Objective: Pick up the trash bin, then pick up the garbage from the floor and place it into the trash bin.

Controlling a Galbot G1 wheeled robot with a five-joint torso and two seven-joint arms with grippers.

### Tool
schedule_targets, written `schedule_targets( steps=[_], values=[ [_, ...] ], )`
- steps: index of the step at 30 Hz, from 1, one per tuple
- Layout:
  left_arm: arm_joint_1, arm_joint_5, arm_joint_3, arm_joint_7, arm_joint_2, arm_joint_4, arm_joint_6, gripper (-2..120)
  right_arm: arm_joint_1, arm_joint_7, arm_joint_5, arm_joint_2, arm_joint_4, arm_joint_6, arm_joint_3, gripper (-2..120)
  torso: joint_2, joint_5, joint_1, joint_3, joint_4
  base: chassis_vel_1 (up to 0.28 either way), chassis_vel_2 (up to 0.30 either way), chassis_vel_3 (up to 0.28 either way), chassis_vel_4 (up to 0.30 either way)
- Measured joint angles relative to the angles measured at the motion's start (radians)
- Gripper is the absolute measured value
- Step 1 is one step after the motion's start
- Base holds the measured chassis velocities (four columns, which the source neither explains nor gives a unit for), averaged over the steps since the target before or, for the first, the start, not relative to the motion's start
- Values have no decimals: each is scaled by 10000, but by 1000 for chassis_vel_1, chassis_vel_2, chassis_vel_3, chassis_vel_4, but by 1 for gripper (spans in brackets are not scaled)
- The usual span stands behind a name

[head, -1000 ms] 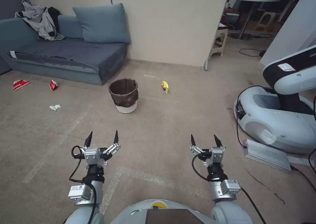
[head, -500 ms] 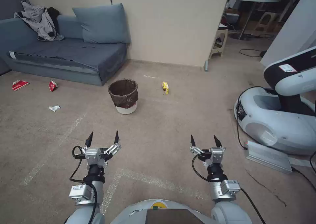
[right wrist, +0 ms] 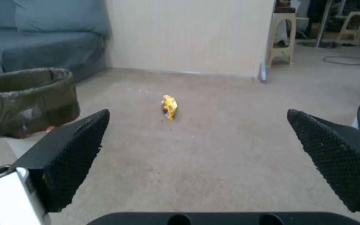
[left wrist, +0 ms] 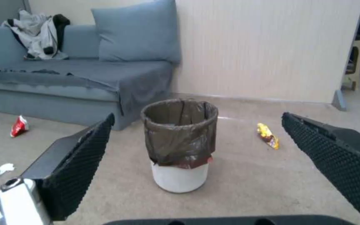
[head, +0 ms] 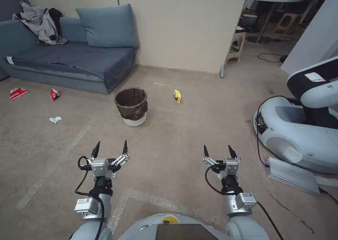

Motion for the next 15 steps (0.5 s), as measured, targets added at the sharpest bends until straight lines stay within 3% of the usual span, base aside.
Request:
schedule_targets(
  steps=[15],
  values=[
    [0, -8, 4, 0, -4, 20, -10, 100, 0, -2, 21, -10, -41, 14, 6, 100, 0, 1, 0, 0, 0, -73, 70, 78, -79]
  ],
)
